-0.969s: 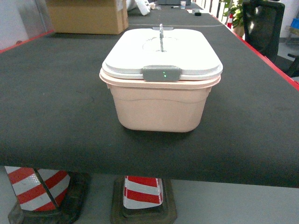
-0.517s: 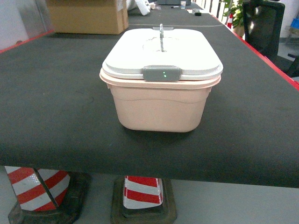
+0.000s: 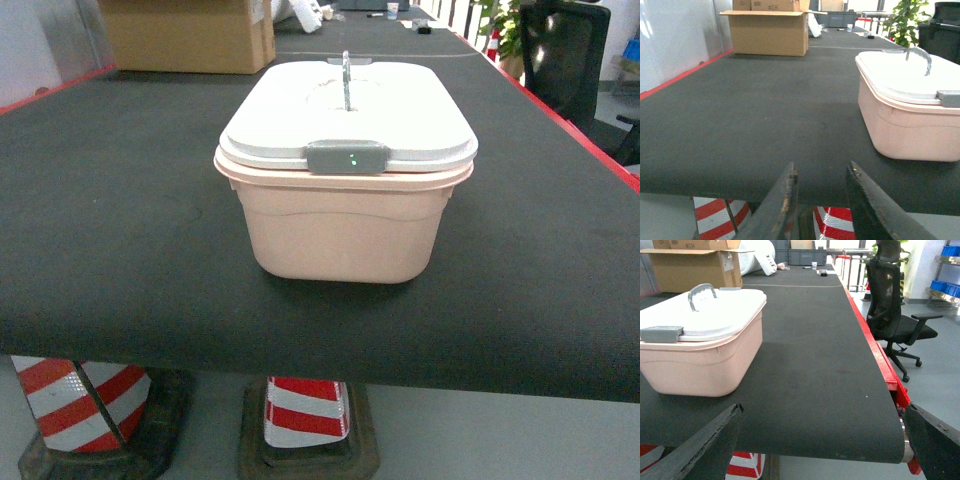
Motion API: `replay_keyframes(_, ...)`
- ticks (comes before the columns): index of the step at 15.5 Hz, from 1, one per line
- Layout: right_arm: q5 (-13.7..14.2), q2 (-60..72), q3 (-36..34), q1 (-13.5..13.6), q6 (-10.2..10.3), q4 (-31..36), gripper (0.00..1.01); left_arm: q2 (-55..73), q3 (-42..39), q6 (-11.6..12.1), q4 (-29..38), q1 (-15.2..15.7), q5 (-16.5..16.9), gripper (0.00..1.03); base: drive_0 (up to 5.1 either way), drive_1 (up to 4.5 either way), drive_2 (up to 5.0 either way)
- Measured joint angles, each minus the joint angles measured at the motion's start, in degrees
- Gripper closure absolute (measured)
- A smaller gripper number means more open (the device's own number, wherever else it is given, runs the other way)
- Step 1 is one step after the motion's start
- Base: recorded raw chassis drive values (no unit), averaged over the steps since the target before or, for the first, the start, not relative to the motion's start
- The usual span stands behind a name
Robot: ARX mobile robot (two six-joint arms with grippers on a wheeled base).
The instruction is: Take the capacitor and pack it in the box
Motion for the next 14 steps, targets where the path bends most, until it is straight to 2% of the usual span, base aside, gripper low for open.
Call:
replay_keyframes(6,-0.02,0.0,0.0,0.0,0.0,0.0,0.03,0.0,0.0,0.07,0.0,0.0,0.0,0.03,0.0,0.0,0.0)
replay_keyframes(7,0.0,0.0,0.0,0.0,0.0,0.0,0.03,0.0,0.0,0.0,0.0,0.0,0.0,0.06,0.0,0.0,0.0)
replay_keyframes(14,0.0,0.0,0.0,0.0,0.0,0.0,0.03,0.0,0.0,0.0,0.0,0.0,0.0,0.05,0.0,0.0,0.0)
